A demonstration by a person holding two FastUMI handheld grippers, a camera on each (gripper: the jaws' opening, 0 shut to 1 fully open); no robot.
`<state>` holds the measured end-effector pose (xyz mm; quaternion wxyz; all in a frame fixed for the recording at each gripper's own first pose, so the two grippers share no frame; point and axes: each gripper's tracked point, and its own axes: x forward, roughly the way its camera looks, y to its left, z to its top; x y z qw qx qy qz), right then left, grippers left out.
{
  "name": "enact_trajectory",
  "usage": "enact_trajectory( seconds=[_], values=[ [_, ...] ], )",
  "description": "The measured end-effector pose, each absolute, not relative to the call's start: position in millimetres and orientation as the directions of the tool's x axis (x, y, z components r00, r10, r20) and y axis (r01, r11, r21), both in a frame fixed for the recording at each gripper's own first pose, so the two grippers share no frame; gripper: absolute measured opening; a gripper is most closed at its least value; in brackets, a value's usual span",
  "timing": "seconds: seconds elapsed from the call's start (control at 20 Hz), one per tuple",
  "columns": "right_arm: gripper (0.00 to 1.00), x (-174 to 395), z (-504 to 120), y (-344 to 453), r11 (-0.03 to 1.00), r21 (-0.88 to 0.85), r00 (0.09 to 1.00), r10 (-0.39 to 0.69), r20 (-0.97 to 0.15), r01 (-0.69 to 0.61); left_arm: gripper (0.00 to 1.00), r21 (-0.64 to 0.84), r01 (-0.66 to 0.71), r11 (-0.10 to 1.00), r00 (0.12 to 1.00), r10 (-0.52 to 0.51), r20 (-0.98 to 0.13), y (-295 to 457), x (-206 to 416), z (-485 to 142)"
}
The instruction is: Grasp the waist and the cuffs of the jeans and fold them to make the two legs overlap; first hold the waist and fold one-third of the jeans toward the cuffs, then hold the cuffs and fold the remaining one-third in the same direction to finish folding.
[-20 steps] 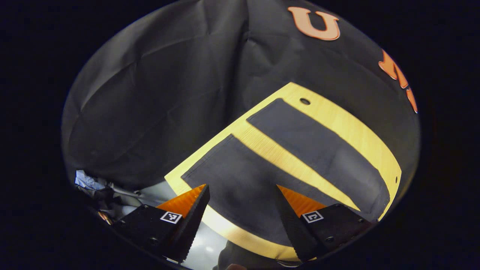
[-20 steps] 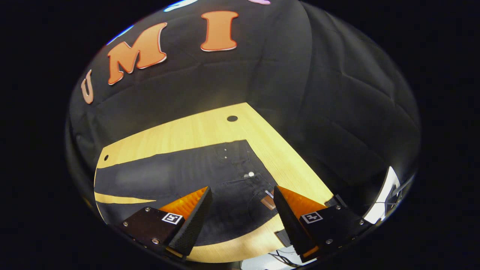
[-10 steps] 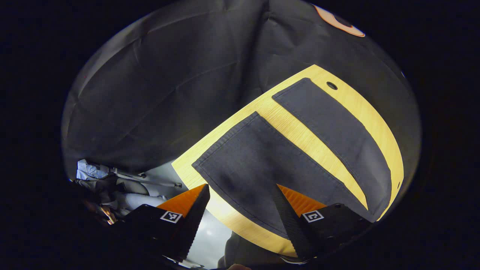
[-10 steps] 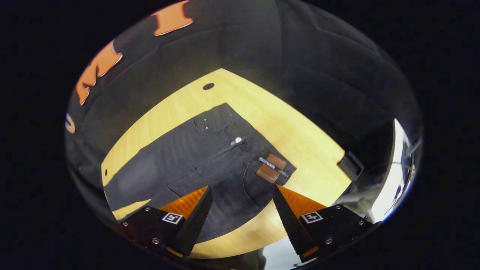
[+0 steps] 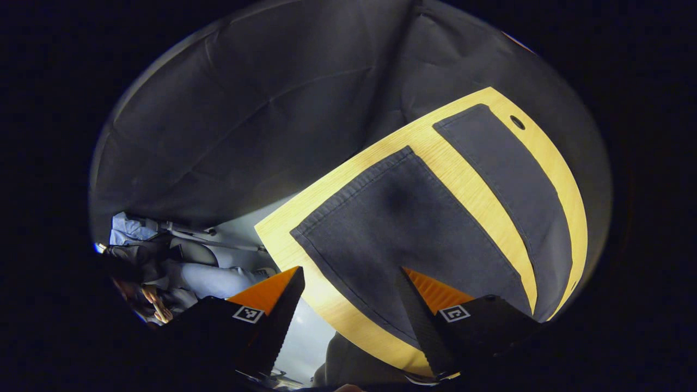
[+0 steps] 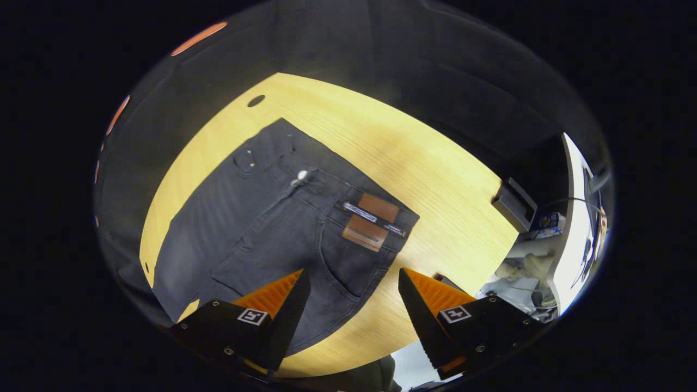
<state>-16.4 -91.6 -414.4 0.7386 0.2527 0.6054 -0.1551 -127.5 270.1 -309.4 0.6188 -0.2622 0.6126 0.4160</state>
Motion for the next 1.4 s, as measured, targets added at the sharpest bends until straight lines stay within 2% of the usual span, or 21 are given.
enact_trajectory(
  seconds=[0.35,0.6,0.85,0.9,0.95,1.1,1.15,1.25,1.3,1.35,1.4],
  values=[
    [1.0,-11,-445,-94,0.747,0.184,0.166,0.1,-0.981,0.639,1.0,0.169,-0.883,0.437,-0.141,0.095,-0.985,273,-141,-340],
    [0.94,-13,-455,-99,0.744,0.12,0.093,0.078,-0.993,0.658,1.0,0.203,-0.903,0.378,-0.183,0.09,-0.979,282,-154,-353],
    [0.9,-10,-458,-97,0.758,0.072,0.027,0.072,-0.997,0.648,1.0,0.184,-0.927,0.326,-0.187,0.022,-0.982,277,-162,-374],
    [0.85,-10,-458,-96,0.757,0.073,0.02,0.079,-0.997,0.649,1.0,0.181,-0.929,0.324,-0.182,0.028,-0.983,280,-158,-376],
    [0.83,-8,-457,-95,0.756,0.076,0.015,0.087,-0.996,0.65,0.95,0.184,-0.927,0.328,-0.188,0.018,-0.982,280,-160,-378],
    [0.67,-4,-457,-92,0.754,0.081,0.021,0.089,-0.996,0.652,0.91,0.14,-0.94,0.31,-0.149,-0.006,-0.989,278,-150,-388],
    [0.64,-1,-458,-90,0.753,0.091,0.036,0.089,-0.995,0.651,0.84,0.138,-0.94,0.311,-0.149,-0.012,-0.989,279,-149,-387],
    [0.37,1,-457,-89,0.761,0.101,0.055,0.085,-0.995,0.641,0.84,0.129,-0.94,0.317,-0.146,-0.031,-0.989,281,-150,-383],
    [0.38,0,-456,-89,0.772,0.112,0.067,0.09,-0.994,0.626,0.81,0.124,-0.935,0.332,-0.146,-0.042,-0.988,279,-146,-382],
    [0.38,0,-456,-89,0.778,0.127,0.079,0.099,-0.992,0.616,0.65,0.116,-0.927,0.356,-0.143,-0.05,-0.988,280,-142,-382],
    [0.37,0,-459,-91,0.78,0.141,0.098,0.102,-0.99,0.61,0.64,0.1,-0.923,0.371,-0.12,-0.032,-0.992,283,-135,-381]
  ],
)
